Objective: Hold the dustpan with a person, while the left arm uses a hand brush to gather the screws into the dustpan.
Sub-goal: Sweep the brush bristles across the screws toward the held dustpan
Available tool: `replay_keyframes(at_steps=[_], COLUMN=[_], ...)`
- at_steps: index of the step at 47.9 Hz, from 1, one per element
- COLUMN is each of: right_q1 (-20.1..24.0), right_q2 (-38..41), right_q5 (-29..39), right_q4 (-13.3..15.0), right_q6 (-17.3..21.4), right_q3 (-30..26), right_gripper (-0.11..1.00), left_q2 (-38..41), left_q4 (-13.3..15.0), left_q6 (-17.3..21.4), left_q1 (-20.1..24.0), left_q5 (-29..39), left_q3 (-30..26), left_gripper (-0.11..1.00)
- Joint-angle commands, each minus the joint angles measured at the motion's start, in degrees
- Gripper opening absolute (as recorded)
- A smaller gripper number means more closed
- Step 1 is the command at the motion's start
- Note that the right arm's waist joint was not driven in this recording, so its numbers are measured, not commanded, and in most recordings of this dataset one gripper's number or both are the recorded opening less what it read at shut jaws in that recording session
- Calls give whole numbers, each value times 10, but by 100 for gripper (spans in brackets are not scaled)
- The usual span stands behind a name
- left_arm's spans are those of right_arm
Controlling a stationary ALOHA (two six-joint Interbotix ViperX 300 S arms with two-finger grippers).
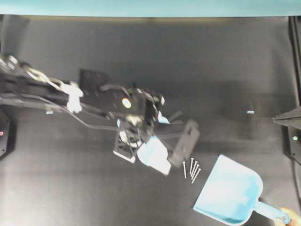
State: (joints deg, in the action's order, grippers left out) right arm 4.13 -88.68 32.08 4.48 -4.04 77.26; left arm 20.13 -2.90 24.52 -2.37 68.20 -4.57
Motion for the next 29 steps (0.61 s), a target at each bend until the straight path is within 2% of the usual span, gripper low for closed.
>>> replay_keyframes(at_steps=[1,19,29], right_q1=[0,0,0], right_q2=[4,4,4], right_q5=[-3,-3,-3], right_q4=[2,2,2], right_q6=[-4,-4,-4], right_q3=[-11,-11,-11], right_gripper=[0,0,0], left_q2=[5,65,90], left_q4=[-1,-1,-1], left_q6=[3,4,4], left_q1=[-11,-32,-40], left_q5=[-11,-94,-103], left_q3=[-19,-83,-142], left_gripper=[32,32,32])
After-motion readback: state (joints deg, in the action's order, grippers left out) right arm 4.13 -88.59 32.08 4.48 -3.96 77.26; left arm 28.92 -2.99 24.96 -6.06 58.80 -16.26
